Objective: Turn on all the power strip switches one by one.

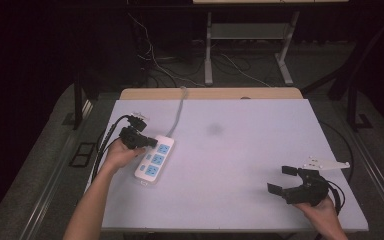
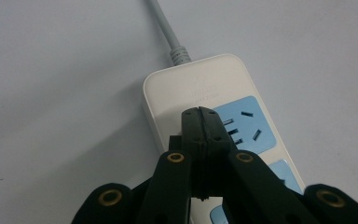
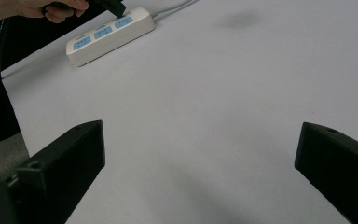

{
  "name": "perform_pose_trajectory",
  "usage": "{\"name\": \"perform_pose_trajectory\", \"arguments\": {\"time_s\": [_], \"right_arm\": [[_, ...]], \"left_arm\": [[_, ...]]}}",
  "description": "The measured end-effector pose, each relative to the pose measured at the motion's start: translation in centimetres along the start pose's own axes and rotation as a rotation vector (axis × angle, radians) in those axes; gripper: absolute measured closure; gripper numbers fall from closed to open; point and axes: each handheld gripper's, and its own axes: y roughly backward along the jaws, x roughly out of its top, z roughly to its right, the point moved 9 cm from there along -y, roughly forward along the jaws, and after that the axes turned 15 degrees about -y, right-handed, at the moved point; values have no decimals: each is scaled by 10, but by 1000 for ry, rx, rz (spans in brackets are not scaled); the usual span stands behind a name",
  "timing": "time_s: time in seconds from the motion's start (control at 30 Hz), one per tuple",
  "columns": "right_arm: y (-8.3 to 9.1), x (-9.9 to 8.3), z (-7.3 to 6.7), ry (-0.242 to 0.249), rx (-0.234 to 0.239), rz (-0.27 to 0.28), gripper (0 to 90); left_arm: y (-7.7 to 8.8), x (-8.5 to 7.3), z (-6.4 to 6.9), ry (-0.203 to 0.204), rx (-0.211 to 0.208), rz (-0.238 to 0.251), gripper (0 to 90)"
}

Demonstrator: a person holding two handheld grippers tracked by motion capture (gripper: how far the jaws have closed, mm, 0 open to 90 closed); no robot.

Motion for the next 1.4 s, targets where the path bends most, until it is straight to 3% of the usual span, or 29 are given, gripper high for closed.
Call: {"name": "perform_pose_trajectory", "arguments": {"time_s": [0.43,1.23,1.4], "right_arm": [[0,0,0,2,-1,-2,15],[2,1,0,-2,-1,6,15],[2,1,1,-3,-1,10,15]], "left_arm": [[-2,-1,-1,25,-22,-1,899],[0,1,4,-34,44,-33,896],[3,4,5,-29,49,-10,893]]}}
